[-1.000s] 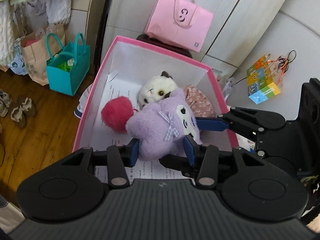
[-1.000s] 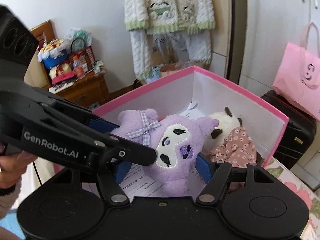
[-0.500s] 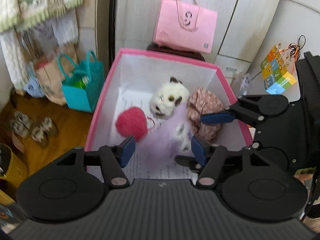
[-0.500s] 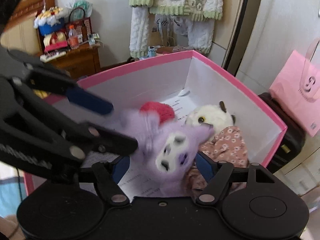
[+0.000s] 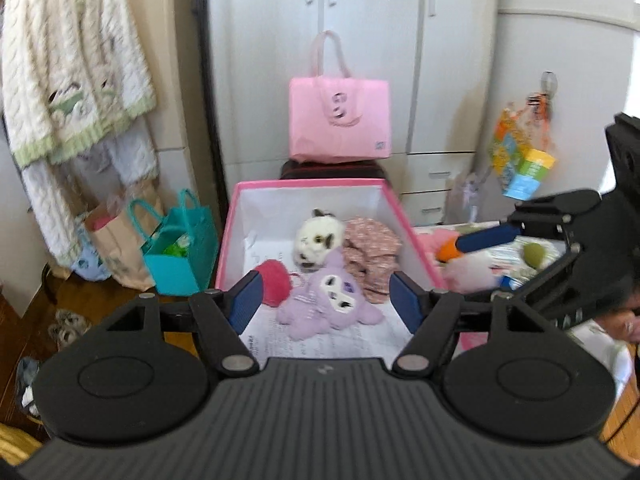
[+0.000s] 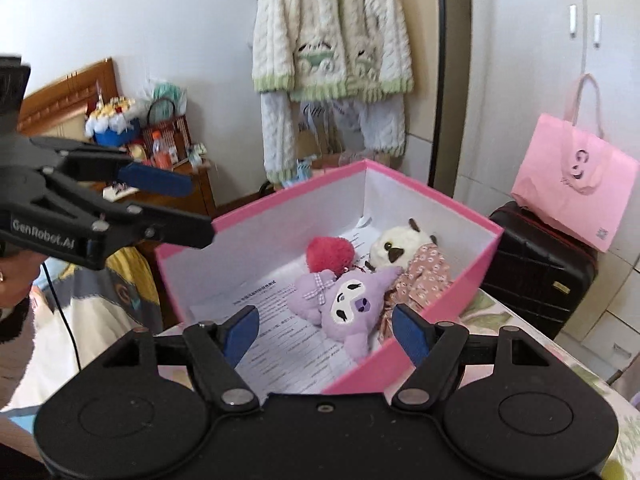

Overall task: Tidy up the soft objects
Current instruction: 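Withdraw the left gripper from the box toward the blue wipes packet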

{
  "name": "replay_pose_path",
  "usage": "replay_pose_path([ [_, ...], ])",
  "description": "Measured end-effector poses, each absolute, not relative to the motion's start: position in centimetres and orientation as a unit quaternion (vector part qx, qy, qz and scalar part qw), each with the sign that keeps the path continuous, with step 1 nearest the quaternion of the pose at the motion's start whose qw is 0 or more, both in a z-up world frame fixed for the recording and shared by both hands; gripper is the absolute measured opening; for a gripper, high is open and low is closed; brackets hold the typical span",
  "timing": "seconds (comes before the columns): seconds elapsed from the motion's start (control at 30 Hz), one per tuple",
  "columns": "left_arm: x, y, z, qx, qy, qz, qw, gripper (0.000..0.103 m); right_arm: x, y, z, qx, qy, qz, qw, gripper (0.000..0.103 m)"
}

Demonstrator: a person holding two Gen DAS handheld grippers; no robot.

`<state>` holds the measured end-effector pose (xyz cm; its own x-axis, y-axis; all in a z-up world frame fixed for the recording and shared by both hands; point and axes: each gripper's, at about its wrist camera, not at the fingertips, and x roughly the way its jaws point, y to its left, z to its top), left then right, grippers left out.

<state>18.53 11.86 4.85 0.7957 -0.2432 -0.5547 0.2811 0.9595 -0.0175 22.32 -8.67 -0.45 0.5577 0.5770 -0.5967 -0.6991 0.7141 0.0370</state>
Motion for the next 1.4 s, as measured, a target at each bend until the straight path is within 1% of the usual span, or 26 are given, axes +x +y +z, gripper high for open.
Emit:
replay_pose_path([
  [0.2, 14.4, 10.6, 6.6, 0.038, 0.289, -0.2, 0.935, 0.069, 18.2, -11.6, 1.4, -0.08, 0.285, 0.362, 0.884, 0.078],
  [0.33, 11.7, 9.3, 7.6, 0.061, 0.285, -0.213, 0.933, 0.07, 15.4, -12.3, 2.0, -0.085, 0.287, 0.344, 0.89, 0.078],
  [0.57, 7.5, 6.3, 8.6, 0.103, 0.268, -0.253, 0.924, 0.078, 10.6, -15.3, 2.3, -0.09, 0.274, 0.316, 0.904, 0.078],
  [0.7, 6.2, 4.2, 8.1, 0.112, 0.272, -0.279, 0.914, 0.078, 8.3, -17.9, 1.7, -0.079, 0.27, 0.302, 0.911, 0.078],
  [1.03, 7.8, -1.9, 4.9, 0.12, 0.296, -0.341, 0.884, 0.079, 5.8, -21.2, -2.7, -0.112, 0.268, 0.191, 0.938, 0.078],
  [1.17, 9.7, -3.9, 2.8, 0.109, 0.311, -0.354, 0.875, 0.079, 5.5, -22.3, -4.7, -0.108, 0.261, 0.171, 0.944, 0.079],
  [1.23, 10.5, -4.6, 1.5, 0.095, 0.305, -0.352, 0.88, 0.079, 5.7, -22.5, -6.0, -0.103, 0.256, 0.164, 0.947, 0.083],
  [1.4, 13.4, -6.7, -1.7, 0.094, 0.312, -0.336, 0.884, 0.079, 7.3, -23.0, -9.6, -0.107, 0.249, 0.141, 0.952, 0.083],
])
